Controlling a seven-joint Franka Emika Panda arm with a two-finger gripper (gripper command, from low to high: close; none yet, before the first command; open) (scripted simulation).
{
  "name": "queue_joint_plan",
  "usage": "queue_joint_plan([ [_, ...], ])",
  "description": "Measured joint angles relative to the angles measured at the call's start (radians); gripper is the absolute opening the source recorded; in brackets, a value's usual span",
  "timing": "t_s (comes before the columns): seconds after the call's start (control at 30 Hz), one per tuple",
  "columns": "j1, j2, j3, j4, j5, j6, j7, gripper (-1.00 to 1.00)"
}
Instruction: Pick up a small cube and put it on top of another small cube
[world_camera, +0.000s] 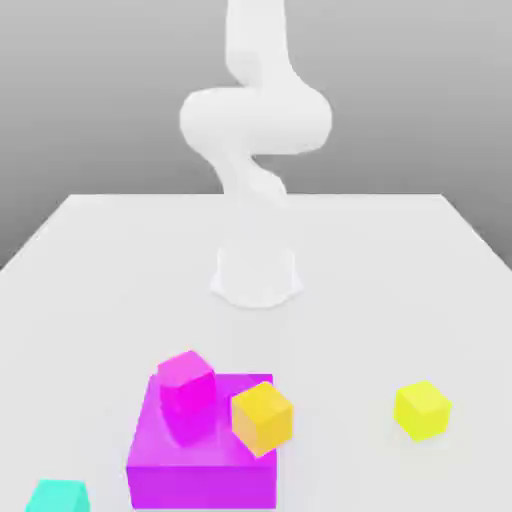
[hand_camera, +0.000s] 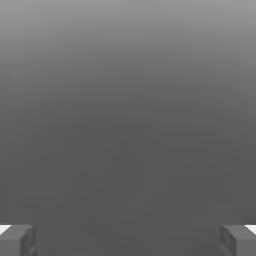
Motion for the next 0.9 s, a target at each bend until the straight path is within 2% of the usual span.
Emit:
queue_joint_plan([
  [0.47, 0.041, 0.513, -0.198, 0.05, 0.157, 0.108, -0.25, 0.0],
  [0.7, -0.005, 0.767, -0.237, 0.075, 0.234, 0.161, -0.373, 0.0],
  [0.9, -0.053, 0.974, -0.248, 0.094, 0.251, 0.214, -0.445, 0.0],
])
